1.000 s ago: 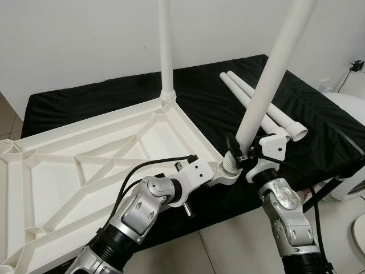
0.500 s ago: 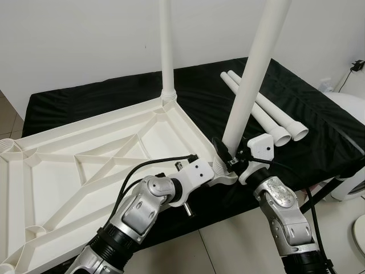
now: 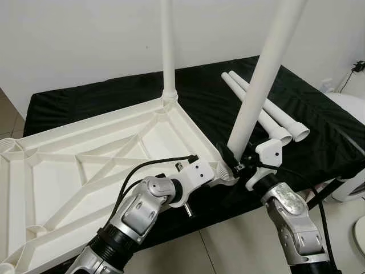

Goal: Building children table

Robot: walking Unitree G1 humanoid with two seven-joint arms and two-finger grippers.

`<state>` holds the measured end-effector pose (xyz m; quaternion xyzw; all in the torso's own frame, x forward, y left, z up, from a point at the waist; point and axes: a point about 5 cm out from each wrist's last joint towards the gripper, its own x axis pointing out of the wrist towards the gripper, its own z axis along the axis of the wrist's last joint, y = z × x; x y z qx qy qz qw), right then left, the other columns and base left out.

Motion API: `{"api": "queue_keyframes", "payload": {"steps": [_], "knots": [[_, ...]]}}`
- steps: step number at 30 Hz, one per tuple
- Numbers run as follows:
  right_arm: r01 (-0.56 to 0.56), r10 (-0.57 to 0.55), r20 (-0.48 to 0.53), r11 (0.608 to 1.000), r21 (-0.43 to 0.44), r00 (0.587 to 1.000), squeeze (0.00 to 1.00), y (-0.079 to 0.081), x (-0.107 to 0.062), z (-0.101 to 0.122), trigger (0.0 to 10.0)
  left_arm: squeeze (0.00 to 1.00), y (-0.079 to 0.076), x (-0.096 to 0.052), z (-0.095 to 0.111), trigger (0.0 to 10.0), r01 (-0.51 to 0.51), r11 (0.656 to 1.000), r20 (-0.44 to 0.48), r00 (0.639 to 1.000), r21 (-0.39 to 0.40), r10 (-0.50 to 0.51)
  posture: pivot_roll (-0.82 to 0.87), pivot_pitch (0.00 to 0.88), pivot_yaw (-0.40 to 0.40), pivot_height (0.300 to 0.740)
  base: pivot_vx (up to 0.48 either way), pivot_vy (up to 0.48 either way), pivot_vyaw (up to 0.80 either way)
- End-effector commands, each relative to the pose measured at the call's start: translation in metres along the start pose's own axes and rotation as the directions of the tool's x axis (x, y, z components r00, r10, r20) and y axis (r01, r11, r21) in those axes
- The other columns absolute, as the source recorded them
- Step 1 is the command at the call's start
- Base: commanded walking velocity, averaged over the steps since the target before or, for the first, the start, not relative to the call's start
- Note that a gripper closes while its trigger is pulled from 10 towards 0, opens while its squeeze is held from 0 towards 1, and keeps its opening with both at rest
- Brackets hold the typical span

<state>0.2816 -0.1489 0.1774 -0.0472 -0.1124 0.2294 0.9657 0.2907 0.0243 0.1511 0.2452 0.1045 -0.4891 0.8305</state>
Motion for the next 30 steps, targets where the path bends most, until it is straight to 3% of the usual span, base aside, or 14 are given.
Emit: {"api": "queue_keyframes", "payload": {"steps": [1, 17, 30], "knots": [[0.04, -0.029, -0.205, 0.998, 0.049, 0.978, 0.0, -0.003, -0.016, -0.038, 10.0, 0.0, 0.013, -0.007, 0.021, 10.0, -0.099, 0.993, 0.076, 0.993, 0.058, 0.094, -0.14, 0.109, 0.05, 0.74, 0.0, 0.0, 0.0], [0.123, -0.112, -0.248, 0.992, 0.03, 0.962, 0.0, -0.016, -0.015, -0.047, 10.0, 0.0, 0.013, -0.007, 0.021, 10.0, -0.101, 0.993, 0.075, 0.992, 0.056, 0.097, -0.13, 0.109, 0.049, 0.74, 0.0, 0.0, 0.0], [0.086, -0.078, -0.261, 0.996, 0.018, 0.962, 0.0, -0.01, -0.019, -0.05, 10.0, 0.0, 0.013, -0.008, 0.021, 10.0, -0.104, 0.993, 0.077, 0.992, 0.055, 0.099, -0.13, 0.112, 0.047, 0.74, 0.0, 0.0, 0.0]]}}
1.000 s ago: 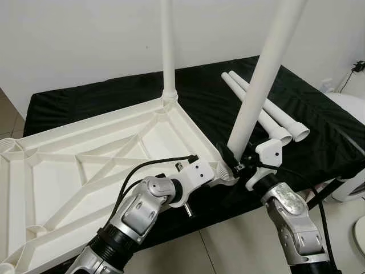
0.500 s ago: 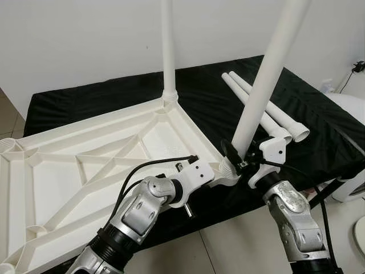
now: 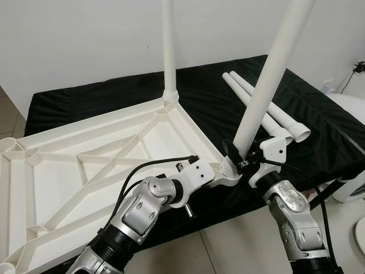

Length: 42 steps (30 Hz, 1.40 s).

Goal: Building children table

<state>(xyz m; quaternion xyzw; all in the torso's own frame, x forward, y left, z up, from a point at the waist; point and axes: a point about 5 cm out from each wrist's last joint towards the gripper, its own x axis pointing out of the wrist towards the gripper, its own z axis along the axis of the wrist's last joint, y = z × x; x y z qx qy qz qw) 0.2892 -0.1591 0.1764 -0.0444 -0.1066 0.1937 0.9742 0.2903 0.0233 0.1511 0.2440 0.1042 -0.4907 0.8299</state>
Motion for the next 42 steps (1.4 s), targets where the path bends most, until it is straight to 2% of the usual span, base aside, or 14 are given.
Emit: {"api": "queue_keyframes", "payload": {"steps": [1, 5, 11, 23, 30, 31, 42], "knots": [[0.013, -0.008, -0.246, 1.0, 0.018, 0.969, 0.0, 0.0, -0.021, -0.048, 10.0, 0.0, 0.014, -0.009, 0.02, 10.0, -0.107, 0.993, 0.075, 0.992, 0.057, 0.102, -0.13, 0.112, 0.047, 0.74, 0.0, 0.0, 0.0], [-0.002, 0.001, -0.269, 1.0, -0.005, 0.963, 0.0, 0.005, -0.023, -0.054, 10.0, 0.0, 0.014, -0.009, 0.021, 10.0, -0.107, 0.993, 0.075, 0.992, 0.056, 0.102, -0.13, 0.113, 0.047, 0.74, 0.0, 0.0, 0.0], [0.001, 0.002, -0.314, 1.0, 0.011, 0.95, 0.0, 0.007, -0.03, -0.068, 10.0, 0.0, 0.013, -0.009, 0.02, 10.0, -0.107, 0.993, 0.074, 0.992, 0.054, 0.103, -0.13, 0.115, 0.047, 0.74, 0.0, 0.0, 0.0], [0.047, -0.043, -0.297, 0.999, 0.009, 0.954, 0.0, -0.002, -0.03, -0.065, 10.0, 0.0, 0.013, -0.009, 0.02, 10.0, -0.106, 0.993, 0.074, 0.992, 0.056, 0.102, -0.13, 0.109, 0.045, 0.74, 0.0, 0.0, 0.0], [0.112, -0.095, -0.284, 0.993, 0.046, 0.954, 0.0, -0.011, -0.032, -0.065, 10.0, 0.0, 0.012, -0.009, 0.02, 10.0, -0.103, 0.993, 0.076, 0.992, 0.056, 0.098, -0.13, 0.107, 0.046, 0.74, 0.0, 0.0, 0.0], [0.125, -0.099, -0.281, 0.989, 0.078, 0.955, 0.0, -0.011, -0.033, -0.065, 10.0, 0.0, 0.012, -0.009, 0.02, 10.0, -0.103, 0.993, 0.076, 0.992, 0.056, 0.098, -0.13, 0.107, 0.046, 0.74, 0.0, 0.0, 0.0], [0.162, -0.126, -0.29, 0.981, 0.103, 0.949, 0.0, -0.015, -0.037, -0.07, 10.0, 0.0, 0.013, -0.008, 0.02, 10.0, -0.102, 0.993, 0.075, 0.992, 0.057, 0.098, -0.13, 0.102, 0.046, 0.74, 0.0, 0.0, 0.0]]}}
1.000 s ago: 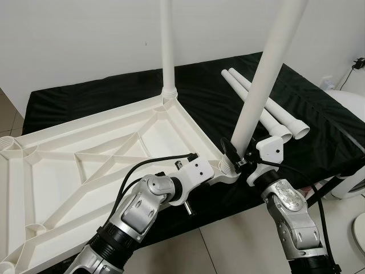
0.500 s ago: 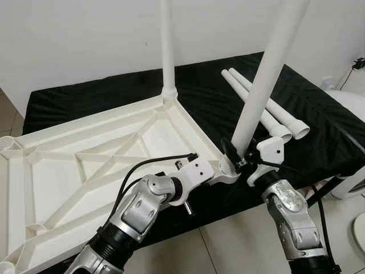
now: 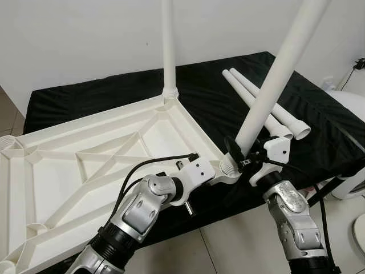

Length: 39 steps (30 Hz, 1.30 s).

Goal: Building children table

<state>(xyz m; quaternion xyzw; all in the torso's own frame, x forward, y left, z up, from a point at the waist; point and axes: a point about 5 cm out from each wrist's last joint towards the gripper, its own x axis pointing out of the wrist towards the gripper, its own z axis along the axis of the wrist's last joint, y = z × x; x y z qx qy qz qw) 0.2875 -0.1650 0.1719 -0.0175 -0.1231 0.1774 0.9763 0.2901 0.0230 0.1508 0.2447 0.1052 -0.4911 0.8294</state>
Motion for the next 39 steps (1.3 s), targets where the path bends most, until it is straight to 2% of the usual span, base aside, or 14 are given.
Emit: {"api": "queue_keyframes", "payload": {"steps": [1, 9, 17, 22, 30, 39], "knots": [[0.126, -0.102, -0.323, 0.99, 0.055, 0.941, 0.0, -0.014, -0.035, -0.063, 10.0, 0.0, 0.013, -0.009, 0.02, 10.0, -0.104, 0.993, 0.077, 0.992, 0.057, 0.099, -0.13, 0.102, 0.046, 0.74, 0.0, 0.0, 0.0], [0.096, -0.082, -0.295, 0.995, 0.032, 0.952, 0.0, -0.002, -0.035, -0.057, 10.0, 0.0, 0.014, -0.009, 0.021, 10.0, -0.107, 0.993, 0.077, 0.992, 0.056, 0.102, -0.13, 0.109, 0.045, 0.74, 0.0, 0.0, 0.0], [0.161, -0.149, -0.232, 0.986, 0.035, 0.961, 0.0, 0.012, -0.028, -0.046, 10.0, 0.0, 0.015, -0.009, 0.021, 10.0, -0.115, 0.992, 0.077, 0.991, 0.05, 0.111, -0.13, 0.111, 0.045, 0.74, 0.0, 0.0, 0.0], [0.186, -0.175, -0.226, 0.982, 0.03, 0.958, 0.0, 0.012, -0.029, -0.046, 10.0, 0.0, 0.016, -0.009, 0.021, 10.0, -0.116, 0.992, 0.076, 0.991, 0.05, 0.112, -0.13, 0.111, 0.045, 0.74, 0.0, 0.0, 0.0], [0.267, -0.257, -0.199, 0.963, 0.026, 0.946, 0.0, 0.014, -0.026, -0.04, 10.0, 0.0, 0.016, -0.01, 0.021, 10.0, -0.113, 0.992, 0.076, 0.991, 0.051, 0.109, -0.13, 0.112, 0.049, 0.74, 0.0, 0.0, 0.0], [0.384, -0.377, -0.181, 0.923, 0.002, 0.908, 0.0, 0.023, -0.019, -0.034, 10.0, 0.0, 0.016, -0.01, 0.021, 10.0, -0.116, 0.992, 0.075, 0.991, 0.048, 0.112, -0.12, 0.114, 0.045, 0.74, 0.0, 0.0, 0.0]]}}
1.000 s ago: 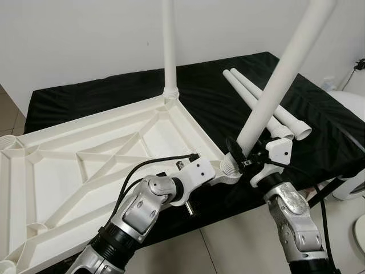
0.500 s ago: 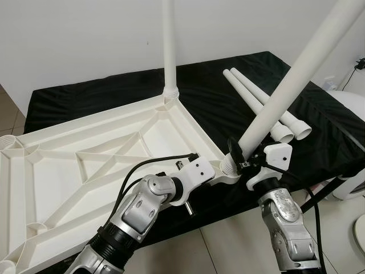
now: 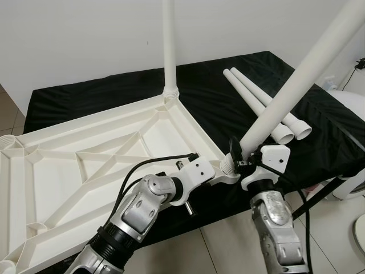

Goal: Building children table

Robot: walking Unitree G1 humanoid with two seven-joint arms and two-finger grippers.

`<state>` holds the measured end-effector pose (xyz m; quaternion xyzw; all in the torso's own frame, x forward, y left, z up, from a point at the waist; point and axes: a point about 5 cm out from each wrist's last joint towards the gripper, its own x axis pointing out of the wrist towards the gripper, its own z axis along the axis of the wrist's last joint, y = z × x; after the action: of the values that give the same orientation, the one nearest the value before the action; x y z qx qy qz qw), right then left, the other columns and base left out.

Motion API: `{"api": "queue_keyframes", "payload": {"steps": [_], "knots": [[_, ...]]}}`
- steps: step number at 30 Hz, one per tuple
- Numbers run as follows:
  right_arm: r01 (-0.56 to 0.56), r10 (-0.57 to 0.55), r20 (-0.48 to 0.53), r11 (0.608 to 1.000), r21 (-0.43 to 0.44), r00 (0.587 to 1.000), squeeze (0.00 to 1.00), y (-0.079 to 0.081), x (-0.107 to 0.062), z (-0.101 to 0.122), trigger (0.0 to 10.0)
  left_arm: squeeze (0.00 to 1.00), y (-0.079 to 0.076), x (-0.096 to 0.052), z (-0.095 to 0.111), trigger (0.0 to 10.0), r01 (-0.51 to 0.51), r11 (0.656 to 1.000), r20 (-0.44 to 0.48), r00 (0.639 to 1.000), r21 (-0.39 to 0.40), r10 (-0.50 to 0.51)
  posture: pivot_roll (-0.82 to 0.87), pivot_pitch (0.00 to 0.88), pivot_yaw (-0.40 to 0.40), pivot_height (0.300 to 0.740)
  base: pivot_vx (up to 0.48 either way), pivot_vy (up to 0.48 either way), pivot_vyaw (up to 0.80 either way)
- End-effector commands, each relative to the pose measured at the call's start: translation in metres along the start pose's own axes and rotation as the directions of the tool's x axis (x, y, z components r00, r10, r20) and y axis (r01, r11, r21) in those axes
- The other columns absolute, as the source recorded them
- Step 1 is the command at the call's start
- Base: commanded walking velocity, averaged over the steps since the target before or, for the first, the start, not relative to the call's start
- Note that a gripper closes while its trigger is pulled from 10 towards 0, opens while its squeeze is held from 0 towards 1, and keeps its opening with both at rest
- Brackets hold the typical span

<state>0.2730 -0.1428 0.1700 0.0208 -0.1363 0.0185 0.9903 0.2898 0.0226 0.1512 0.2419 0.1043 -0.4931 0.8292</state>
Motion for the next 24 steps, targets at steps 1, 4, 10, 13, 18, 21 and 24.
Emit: {"api": "queue_keyframes", "payload": {"steps": [1, 4, 10, 13, 18, 21, 24], "knots": [[0.067, -0.073, -0.203, 0.997, -0.036, 0.976, 0.0, -0.008, -0.012, -0.035, 10.0, 0.0, 0.016, -0.01, 0.021, 10.0, -0.119, 0.992, 0.07, 0.991, 0.052, 0.115, -0.12, 0.114, 0.045, 0.74, 0.0, 0.0, 0.0], [0.073, -0.078, -0.207, 0.997, -0.033, 0.975, 0.0, -0.003, -0.009, -0.035, 10.0, 0.0, 0.017, -0.01, 0.02, 10.0, -0.12, 0.991, 0.069, 0.991, 0.052, 0.117, -0.12, 0.114, 0.045, 0.74, 0.0, 0.0, 0.0], [0.069, -0.074, -0.215, 0.997, -0.032, 0.974, 0.0, -0.001, 0.002, -0.029, 10.0, 0.0, 0.017, -0.01, 0.02, 10.0, -0.12, 0.991, 0.068, 0.991, 0.052, 0.117, -0.12, 0.112, 0.047, 0.74, 0.0, 0.0, 0.0], [0.063, -0.071, -0.228, 0.997, -0.041, 0.971, 0.0, -0.002, 0.007, -0.028, 10.0, 0.0, 0.016, -0.01, 0.021, 10.0, -0.119, 0.992, 0.069, 0.991, 0.051, 0.116, -0.12, 0.11, 0.043, 0.74, 0.0, 0.0, 0.0], [0.041, -0.054, -0.268, 0.998, -0.054, 0.962, 0.0, -0.004, 0.014, -0.03, 10.0, 0.0, 0.016, -0.009, 0.021, 10.0, -0.122, 0.991, 0.071, 0.99, 0.048, 0.119, -0.12, 0.106, 0.035, 0.74, 0.0, 0.0, 0.0], [0.034, -0.053, -0.263, 0.996, -0.077, 0.963, 0.0, -0.005, 0.019, -0.028, 10.0, 0.0, 0.016, -0.009, 0.021, 10.0, -0.123, 0.991, 0.071, 0.99, 0.047, 0.12, -0.12, 0.106, 0.035, 0.74, 0.0, 0.0, 0.0], [0.016, -0.038, -0.269, 0.996, -0.086, 0.962, 0.0, -0.004, 0.023, -0.027, 10.0, 0.0, 0.015, -0.01, 0.02, 10.0, -0.125, 0.991, 0.071, 0.99, 0.046, 0.121, -0.12, 0.101, 0.031, 0.74, 0.0, 0.0, 0.0]]}}
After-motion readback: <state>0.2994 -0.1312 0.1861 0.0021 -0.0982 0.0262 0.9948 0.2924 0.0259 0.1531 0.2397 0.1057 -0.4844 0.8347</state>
